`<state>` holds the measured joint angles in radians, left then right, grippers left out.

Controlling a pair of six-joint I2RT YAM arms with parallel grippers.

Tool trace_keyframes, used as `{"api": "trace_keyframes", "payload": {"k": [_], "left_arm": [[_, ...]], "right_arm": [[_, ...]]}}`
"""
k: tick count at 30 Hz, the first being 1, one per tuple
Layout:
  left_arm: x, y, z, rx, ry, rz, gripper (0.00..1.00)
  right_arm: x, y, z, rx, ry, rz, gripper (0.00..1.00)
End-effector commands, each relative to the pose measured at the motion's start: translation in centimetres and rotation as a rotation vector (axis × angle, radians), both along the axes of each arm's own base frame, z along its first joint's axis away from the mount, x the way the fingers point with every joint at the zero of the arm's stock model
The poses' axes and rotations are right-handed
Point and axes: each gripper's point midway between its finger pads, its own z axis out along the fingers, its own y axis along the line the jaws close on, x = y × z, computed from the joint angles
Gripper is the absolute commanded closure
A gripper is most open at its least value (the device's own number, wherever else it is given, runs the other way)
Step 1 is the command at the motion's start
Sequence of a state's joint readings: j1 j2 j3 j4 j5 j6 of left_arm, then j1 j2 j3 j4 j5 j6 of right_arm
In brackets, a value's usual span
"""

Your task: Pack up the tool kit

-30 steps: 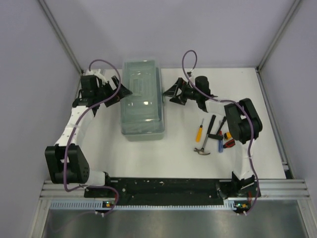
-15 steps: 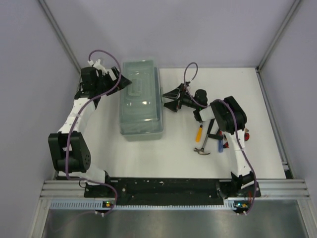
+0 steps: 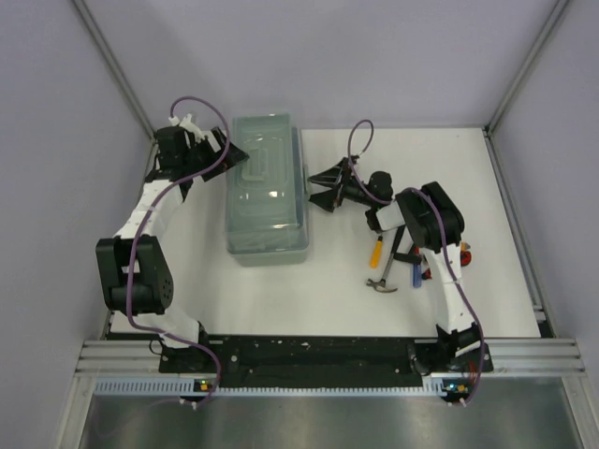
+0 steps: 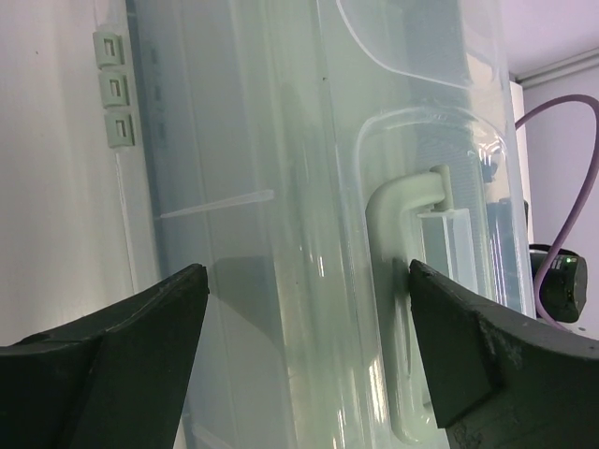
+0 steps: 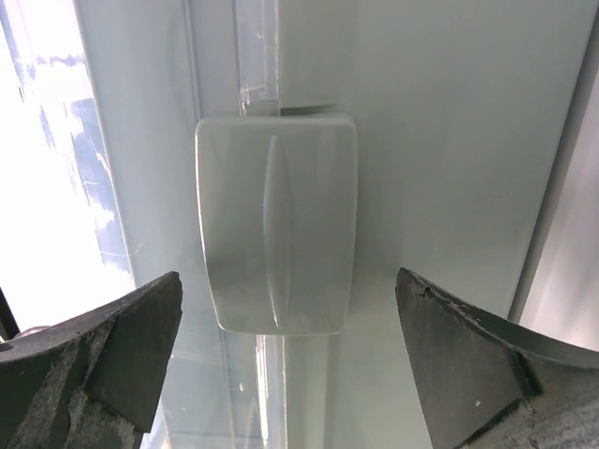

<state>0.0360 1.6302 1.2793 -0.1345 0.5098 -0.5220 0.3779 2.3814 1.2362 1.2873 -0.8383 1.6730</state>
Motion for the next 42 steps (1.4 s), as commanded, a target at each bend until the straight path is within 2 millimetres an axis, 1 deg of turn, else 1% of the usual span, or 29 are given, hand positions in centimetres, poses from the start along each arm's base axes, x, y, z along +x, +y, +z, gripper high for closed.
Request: {"api": "trace_keyframes", "payload": {"k": [1,4,5,6,7,8,9,10,12,16,18,21,24,26,28,29,30,32,34,37,42], "left_arm": [[0.5,-1.5,0.8,-0.039,-0.002,-0.066,0.11],[0.2,-2.4,-0.1,-0.013,0.031,-0.110,0.12],[0.2,-2.3,-0.1,-0.002,0.033,-0.111,0.11],[0.2,-2.1,-0.3,0.011,0.035,-0.112,0.11],[0.1,-2.1,-0.6,0.015,0.044,-0.113,0.10],[-0.2,-3.4,-0.7,0.019,0.050,-0.138,0.08],[-0.2,-3.4,-0.9,0.021,0.058,-0.136,0.04],[-0.3,-3.4,-1.2,0.019,0.067,-0.134,0.02],[-0.6,-3.6,-1.6,0.021,0.071,-0.145,0.02],[-1.3,-4.3,-2.4,0.017,0.086,-0.171,0.02],[-1.6,-4.7,-2.8,-0.008,0.101,-0.185,0.02],[-1.9,-5.4,-3.5,-0.055,0.129,-0.202,0.04],[-2.2,-5.9,-4.2,-0.066,0.151,-0.212,0.05],[-2.3,-6.1,-4.6,-0.068,0.162,-0.214,0.06],[-2.5,-6.5,-4.6,-0.076,0.168,-0.225,0.06],[-2.6,-6.6,-4.9,-0.081,0.177,-0.228,0.07],[-2.6,-6.8,-4.9,-0.083,0.178,-0.232,0.07],[-2.7,-7.0,-5.2,-0.089,0.191,-0.236,0.07],[-2.8,-7.3,-5.5,-0.093,0.200,-0.242,0.08],[-3.0,-7.7,-5.8,-0.100,0.214,-0.250,0.08],[-3.3,-8.4,-6.3,-0.102,0.229,-0.263,0.09]], "right_arm": [[-1.8,0.1,7.7,0.120,-0.336,0.025,0.09],[-1.7,0.5,7.4,0.074,-0.337,0.034,0.17],[-1.7,0.7,7.3,0.054,-0.332,0.038,0.18],[-1.6,0.9,6.7,0.023,-0.314,0.039,0.20],[-1.8,1.2,6.6,0.003,-0.326,0.044,0.22],[-1.8,1.4,6.5,-0.016,-0.324,0.045,0.23],[-1.8,1.4,6.4,-0.035,-0.331,0.045,0.23],[-1.8,1.6,6.3,-0.056,-0.341,0.044,0.24],[-1.8,1.9,5.9,-0.088,-0.339,0.045,0.25],[-1.6,2.1,5.5,-0.134,-0.336,0.043,0.32],[-1.4,2.2,5.7,-0.132,-0.340,0.041,0.37],[-1.2,2.3,5.7,-0.130,-0.331,0.041,0.48],[-1.0,2.4,6.3,-0.108,-0.336,0.043,0.57],[-1.0,2.4,6.4,-0.100,-0.337,0.046,0.62],[-1.0,2.5,6.4,-0.094,-0.342,0.048,0.59],[-1.1,2.6,6.5,-0.090,-0.346,0.051,0.54],[-1.0,2.5,6.5,-0.086,-0.350,0.049,0.44],[-1.0,2.6,6.5,-0.075,-0.356,0.050,0.30],[-0.9,2.7,6.1,-0.066,-0.348,0.051,0.23],[-0.9,2.9,6.2,-0.044,-0.349,0.061,0.23],[-1.3,3.5,6.9,-0.022,-0.374,0.087,0.38]]}}
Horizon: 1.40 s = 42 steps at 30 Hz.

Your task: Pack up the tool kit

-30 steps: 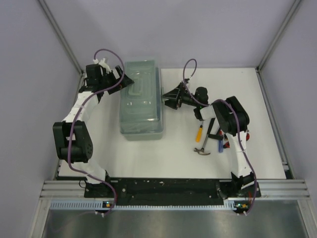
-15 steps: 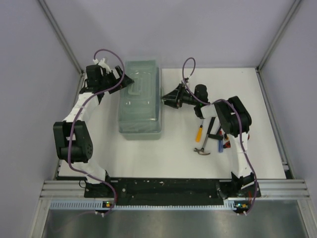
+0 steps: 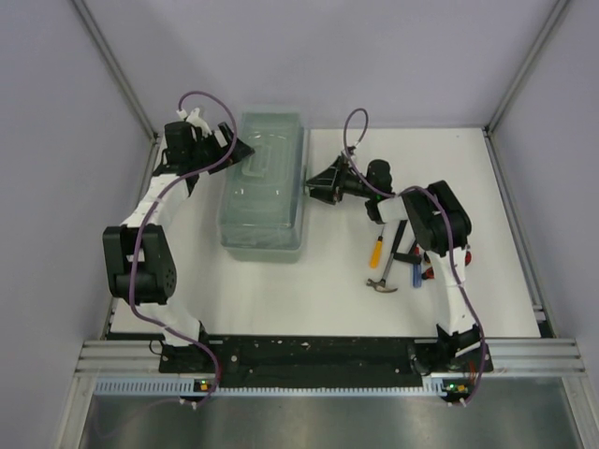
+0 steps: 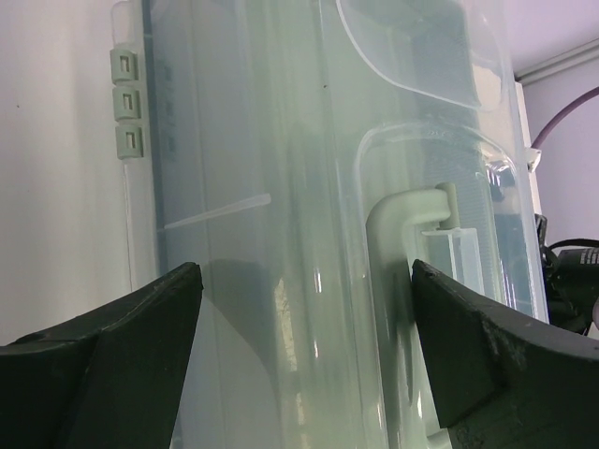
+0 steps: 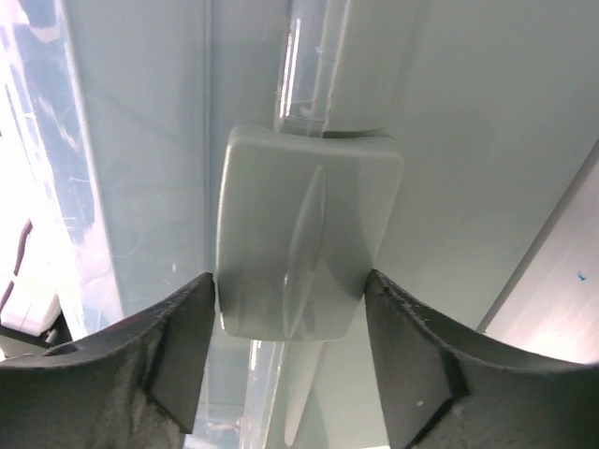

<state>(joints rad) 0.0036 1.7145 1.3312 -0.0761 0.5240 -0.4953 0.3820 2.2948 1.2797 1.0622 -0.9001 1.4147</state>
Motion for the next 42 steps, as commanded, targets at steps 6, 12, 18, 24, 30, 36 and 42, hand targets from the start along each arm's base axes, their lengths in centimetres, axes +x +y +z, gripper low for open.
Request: {"api": "trace_keyframes", "payload": {"k": [6,12,18,24,30,36,42], "left_arm": [[-5.8,-7.1,-6.5,-0.097,0.293,-0.205,0.10],[-6.0,-6.8,-7.3,-0.081,0.317,-0.164,0.11],[-6.4,-6.2,-8.5,-0.060,0.372,-0.129,0.12],[-6.4,-5.6,-9.1,-0.032,0.392,-0.094,0.13],[-6.3,-5.5,-9.2,-0.024,0.397,-0.084,0.13],[-6.5,-5.6,-9.0,-0.036,0.415,-0.089,0.13],[-7.3,-6.5,-9.1,-0.101,0.454,-0.113,0.12]], "right_arm": [[-0.7,3.1,5.1,0.033,-0.185,0.047,0.58],[0.5,2.9,3.3,-0.105,-0.122,-0.017,0.71],[1.0,2.8,3.0,-0.151,-0.096,-0.043,0.86],[1.4,2.6,2.2,-0.208,-0.067,-0.063,0.94],[1.3,2.5,1.2,-0.221,-0.033,-0.059,0.85],[0.5,2.6,1.1,-0.119,-0.032,-0.047,0.38],[0.3,2.9,3.1,0.009,-0.094,-0.033,0.24]]}}
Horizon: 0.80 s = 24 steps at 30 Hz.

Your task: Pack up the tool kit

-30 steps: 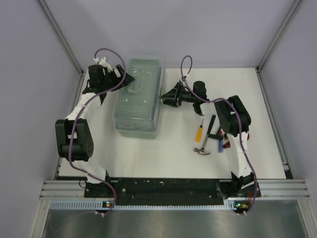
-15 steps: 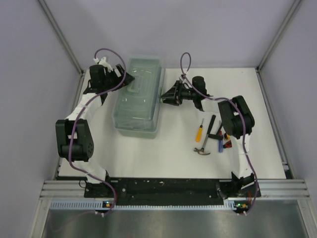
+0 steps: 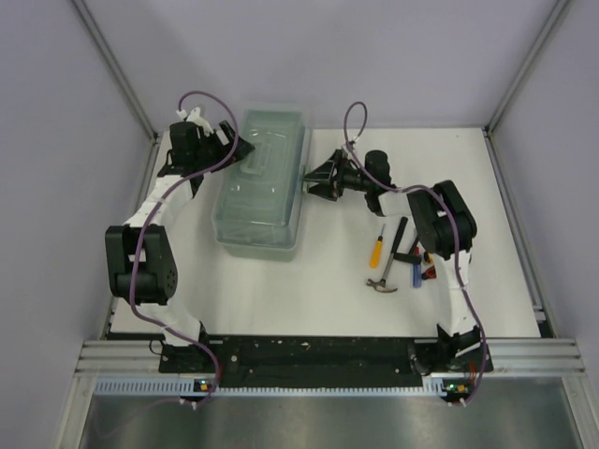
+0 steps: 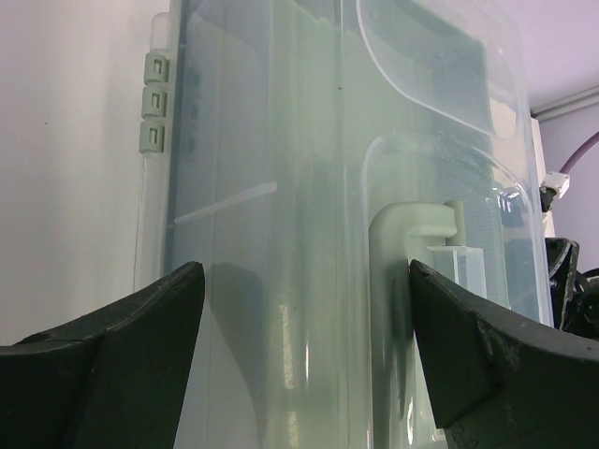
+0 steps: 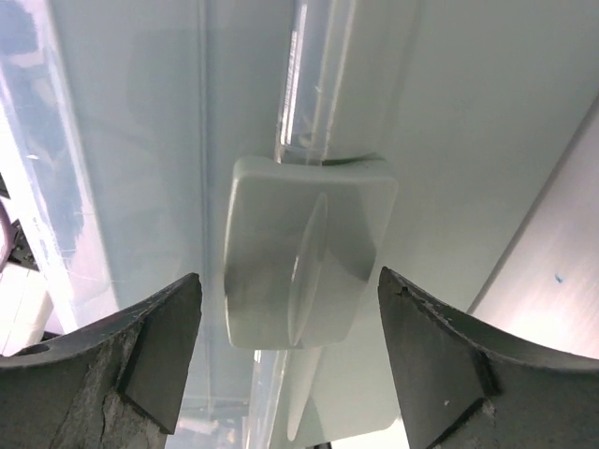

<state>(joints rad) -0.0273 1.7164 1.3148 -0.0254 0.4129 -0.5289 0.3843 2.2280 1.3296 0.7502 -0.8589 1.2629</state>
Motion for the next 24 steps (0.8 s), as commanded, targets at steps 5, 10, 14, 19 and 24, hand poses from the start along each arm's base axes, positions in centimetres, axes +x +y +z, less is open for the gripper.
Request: {"api": "trace_keyframes", "payload": {"k": [5,10,14,19,24], "left_arm": [[-9.0,-7.2,-8.9,-0.192,0.490,-0.207,0.12],[-9.1,-7.7,-8.8,-0.222,0.496,-0.220,0.12],[-9.3,-8.5,-8.9,-0.230,0.508,-0.236,0.12],[-9.6,-9.1,-9.4,-0.223,0.526,-0.237,0.13],[-10.0,-9.1,-10.1,-0.206,0.553,-0.219,0.13]], "right_arm": [[-0.4,2.9,6.2,0.257,-0.194,0.015,0.23],[-0.9,3.0,8.7,0.371,-0.222,0.050,0.25],[-1.8,3.5,10.0,0.372,-0.246,0.091,0.48],[-1.8,3.7,9.9,0.326,-0.249,0.089,0.66],[-1.5,3.8,9.5,0.279,-0.240,0.073,0.72]]}}
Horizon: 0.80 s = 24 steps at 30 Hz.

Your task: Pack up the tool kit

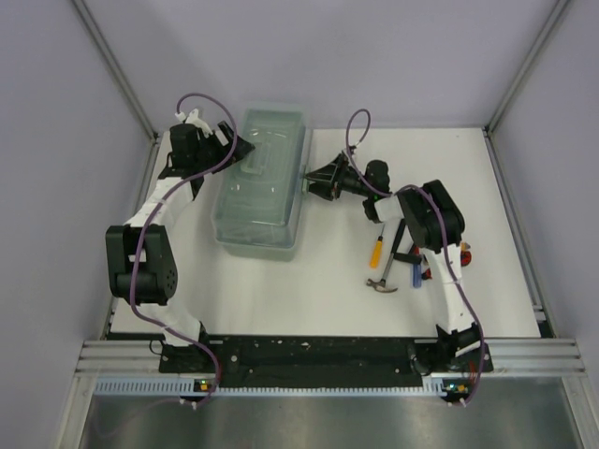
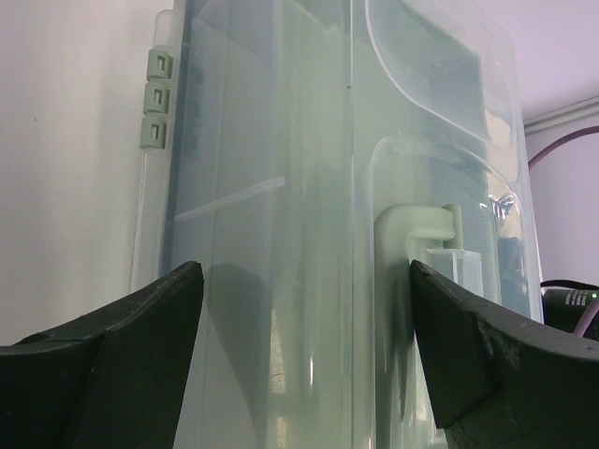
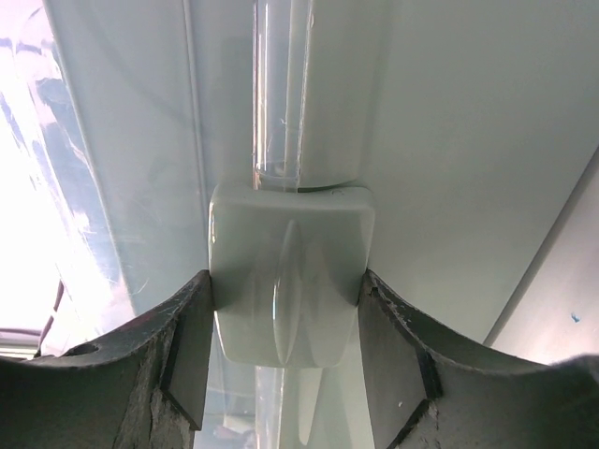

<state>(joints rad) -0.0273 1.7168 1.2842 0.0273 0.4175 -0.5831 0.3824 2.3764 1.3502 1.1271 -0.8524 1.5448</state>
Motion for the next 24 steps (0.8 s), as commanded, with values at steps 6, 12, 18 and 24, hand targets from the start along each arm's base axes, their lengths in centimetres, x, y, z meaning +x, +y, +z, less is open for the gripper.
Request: {"api": "trace_keyframes", "payload": {"k": [6,12,18,24], "left_arm": [[-10.5,-8.4,-10.9,-0.141,0.584,-0.214,0.14],[-10.7,-8.0,-11.5,-0.123,0.608,-0.193,0.14],[-10.6,-7.6,-11.6,-0.101,0.619,-0.168,0.14],[-10.4,-7.0,-11.8,-0.071,0.625,-0.139,0.15]], "right_arm": [[-2.0,3.5,9.8,0.079,-0.263,0.037,0.91],[-1.3,3.5,9.5,-0.014,-0.235,0.004,1.00],[-0.8,3.5,7.8,-0.096,-0.161,-0.014,1.00],[-0.5,3.1,6.3,-0.203,-0.126,-0.039,1.00]]}}
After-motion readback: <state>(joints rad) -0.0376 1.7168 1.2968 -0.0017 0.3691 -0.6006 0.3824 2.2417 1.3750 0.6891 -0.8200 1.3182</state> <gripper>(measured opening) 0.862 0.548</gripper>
